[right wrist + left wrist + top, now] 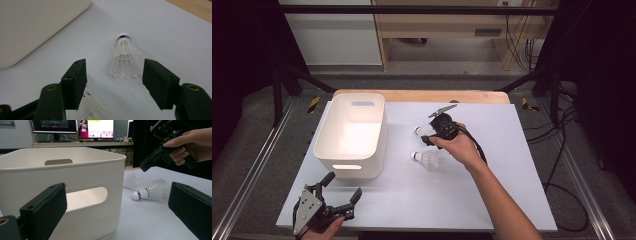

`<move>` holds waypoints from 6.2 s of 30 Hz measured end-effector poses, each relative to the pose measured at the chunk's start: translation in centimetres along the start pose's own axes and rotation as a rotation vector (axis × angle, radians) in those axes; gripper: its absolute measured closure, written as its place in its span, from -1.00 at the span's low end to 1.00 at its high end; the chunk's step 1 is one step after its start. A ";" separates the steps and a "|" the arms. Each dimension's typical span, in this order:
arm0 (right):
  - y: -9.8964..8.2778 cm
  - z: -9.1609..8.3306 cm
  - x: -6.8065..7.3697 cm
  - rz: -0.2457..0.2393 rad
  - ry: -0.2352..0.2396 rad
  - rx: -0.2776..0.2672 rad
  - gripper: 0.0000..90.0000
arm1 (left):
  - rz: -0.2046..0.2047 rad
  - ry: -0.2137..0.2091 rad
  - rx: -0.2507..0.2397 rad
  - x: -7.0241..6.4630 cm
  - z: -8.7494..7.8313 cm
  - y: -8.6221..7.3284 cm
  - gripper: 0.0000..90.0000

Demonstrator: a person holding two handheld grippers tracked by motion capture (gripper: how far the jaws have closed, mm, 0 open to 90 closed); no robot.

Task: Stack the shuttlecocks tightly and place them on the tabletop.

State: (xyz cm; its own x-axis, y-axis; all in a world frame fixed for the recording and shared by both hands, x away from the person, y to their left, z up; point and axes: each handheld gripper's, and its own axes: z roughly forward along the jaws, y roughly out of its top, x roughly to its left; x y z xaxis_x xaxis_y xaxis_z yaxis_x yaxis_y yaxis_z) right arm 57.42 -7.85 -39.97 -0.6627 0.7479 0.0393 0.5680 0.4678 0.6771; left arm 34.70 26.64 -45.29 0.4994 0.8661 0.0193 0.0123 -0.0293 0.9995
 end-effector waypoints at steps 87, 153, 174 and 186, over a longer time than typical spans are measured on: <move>0.4 -2.5 0.1 -0.122 -0.023 -0.116 1.00 | 0.030 -0.021 0.004 -0.4 0.4 0.1 -0.95; -14.5 -12.4 -3.4 -0.047 -0.025 -0.286 1.00 | 0.036 0.023 0.001 0.3 -0.1 -0.1 -0.98; -17.3 -12.2 -3.1 -0.016 -0.012 -0.314 1.00 | 0.032 0.024 -0.003 0.6 -0.3 -0.1 -0.99; -17.1 -10.8 -2.4 -0.018 0.008 -0.314 1.00 | 0.030 0.019 -0.006 0.6 -0.3 -0.2 -0.99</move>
State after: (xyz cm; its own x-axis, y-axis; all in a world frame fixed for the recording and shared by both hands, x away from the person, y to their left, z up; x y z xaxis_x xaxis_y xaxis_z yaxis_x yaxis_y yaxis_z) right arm 43.99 -22.72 -43.73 -0.6756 0.7366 0.0305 0.3791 0.3117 0.8713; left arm 34.75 27.33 -45.45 0.4828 0.8743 0.0495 -0.0075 -0.0524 0.9986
